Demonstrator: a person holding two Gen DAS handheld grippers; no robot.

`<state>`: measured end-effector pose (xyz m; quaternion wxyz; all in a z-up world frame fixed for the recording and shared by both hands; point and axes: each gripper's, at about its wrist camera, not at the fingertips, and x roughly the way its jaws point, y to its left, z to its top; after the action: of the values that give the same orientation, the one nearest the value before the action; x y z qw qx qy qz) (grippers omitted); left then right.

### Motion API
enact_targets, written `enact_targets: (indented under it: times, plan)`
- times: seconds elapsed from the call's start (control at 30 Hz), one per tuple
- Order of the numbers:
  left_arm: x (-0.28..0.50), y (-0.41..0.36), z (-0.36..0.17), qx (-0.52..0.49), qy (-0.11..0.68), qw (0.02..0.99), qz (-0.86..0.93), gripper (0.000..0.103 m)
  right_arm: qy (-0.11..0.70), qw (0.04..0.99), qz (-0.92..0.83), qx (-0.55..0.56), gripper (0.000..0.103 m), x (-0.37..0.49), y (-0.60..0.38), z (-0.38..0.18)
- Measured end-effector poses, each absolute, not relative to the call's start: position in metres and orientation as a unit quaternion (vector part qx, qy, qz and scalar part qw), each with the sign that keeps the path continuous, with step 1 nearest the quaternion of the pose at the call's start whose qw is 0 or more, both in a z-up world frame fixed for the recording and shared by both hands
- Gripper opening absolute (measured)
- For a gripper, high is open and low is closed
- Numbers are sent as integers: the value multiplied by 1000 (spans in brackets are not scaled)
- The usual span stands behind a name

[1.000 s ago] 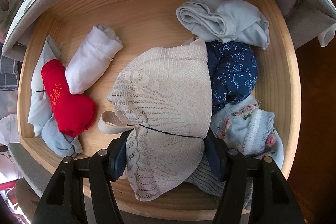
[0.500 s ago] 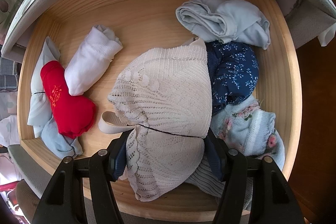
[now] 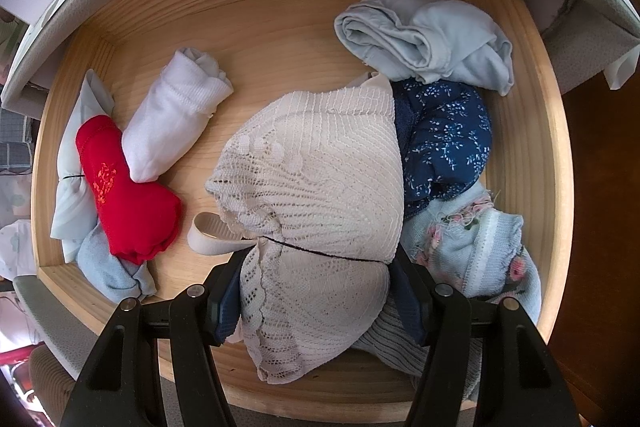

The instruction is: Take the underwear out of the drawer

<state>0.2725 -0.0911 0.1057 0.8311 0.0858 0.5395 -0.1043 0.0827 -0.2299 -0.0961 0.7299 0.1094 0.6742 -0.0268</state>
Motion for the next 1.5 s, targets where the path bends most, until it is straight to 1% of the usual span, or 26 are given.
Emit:
enact_targets:
  times: [0.17, 0.3, 0.5, 0.6, 0.63, 0.73, 0.93, 1.13, 1.3, 1.43, 1.5]
  plan:
    - [265, -87, 106, 82, 542, 831, -99, 56, 674, 730, -27, 109, 60, 83, -230, -96]
    - [265, -89, 108, 81, 538, 833, -95, 60, 674, 730, -27, 108, 60, 83, -232, -96]
    - [268, -91, 108, 72, 534, 837, -96, 61, 674, 730, -27, 108, 60, 82, -232, -96]
    - [268, -89, 116, 57, 523, 844, -99, 61, 674, 730, -28, 108, 60, 83, -233, -97]
    - [269, -90, 118, 55, 524, 844, -103, 64, 674, 730, -28, 108, 60, 82, -232, -96]
    - [267, -89, 125, 57, 521, 846, -104, 64, 674, 731, -28, 107, 61, 83, -232, -97]
    - [242, -82, 147, 88, 492, 860, -106, 64, 673, 731, -29, 105, 61, 84, -232, -97]
    - [203, -55, 160, 94, 471, 871, -100, 64, 665, 739, -32, 101, 60, 84, -233, -93]
    - [167, -28, 143, 91, 474, 872, -79, 64, 637, 763, -27, 109, 60, 82, -238, -78]
    - [134, -6, 114, 68, 477, 875, -51, 64, 617, 774, -19, 140, 60, 80, -255, -65]
    - [123, -1, 100, 55, 483, 873, -46, 64, 615, 776, -22, 139, 60, 80, -263, -59]
